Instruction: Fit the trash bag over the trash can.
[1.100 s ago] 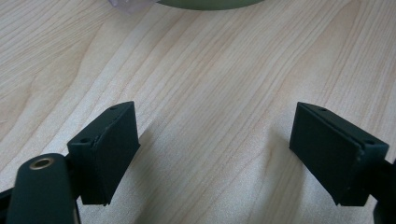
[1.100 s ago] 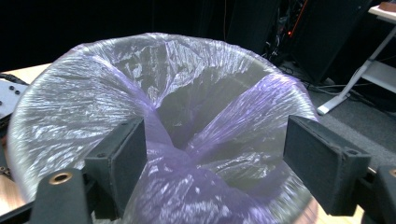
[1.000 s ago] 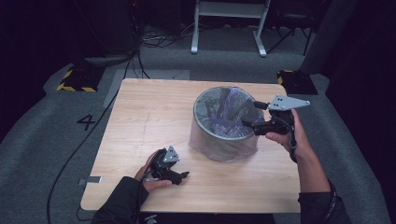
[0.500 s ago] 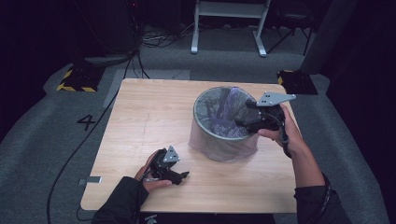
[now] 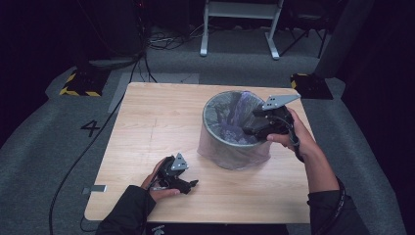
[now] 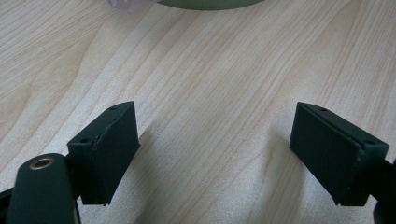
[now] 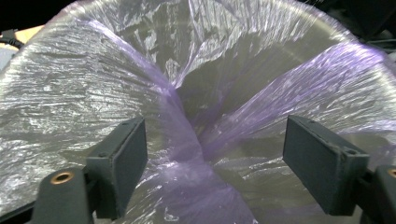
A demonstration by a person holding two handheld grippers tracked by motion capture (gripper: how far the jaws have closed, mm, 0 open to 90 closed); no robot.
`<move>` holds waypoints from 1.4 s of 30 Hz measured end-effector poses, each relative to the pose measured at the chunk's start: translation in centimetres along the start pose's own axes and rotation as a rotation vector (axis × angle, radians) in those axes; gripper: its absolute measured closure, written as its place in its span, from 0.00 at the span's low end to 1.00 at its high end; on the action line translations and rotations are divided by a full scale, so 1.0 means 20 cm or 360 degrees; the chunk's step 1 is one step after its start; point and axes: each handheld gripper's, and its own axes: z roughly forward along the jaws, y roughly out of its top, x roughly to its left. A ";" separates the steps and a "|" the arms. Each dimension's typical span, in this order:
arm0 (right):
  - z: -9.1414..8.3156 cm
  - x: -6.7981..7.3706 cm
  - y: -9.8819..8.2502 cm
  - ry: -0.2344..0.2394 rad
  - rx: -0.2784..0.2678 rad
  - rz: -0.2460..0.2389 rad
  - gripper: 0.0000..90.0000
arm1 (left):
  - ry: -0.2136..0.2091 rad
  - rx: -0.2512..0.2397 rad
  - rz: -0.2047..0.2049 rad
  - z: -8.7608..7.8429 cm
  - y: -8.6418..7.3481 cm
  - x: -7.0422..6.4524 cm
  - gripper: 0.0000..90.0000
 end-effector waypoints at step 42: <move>0.08 -0.06 0.03 0.0138 0.0545 0.0008 0.17 | -0.0001 -0.0001 -0.0001 0.00 0.00 0.00 0.17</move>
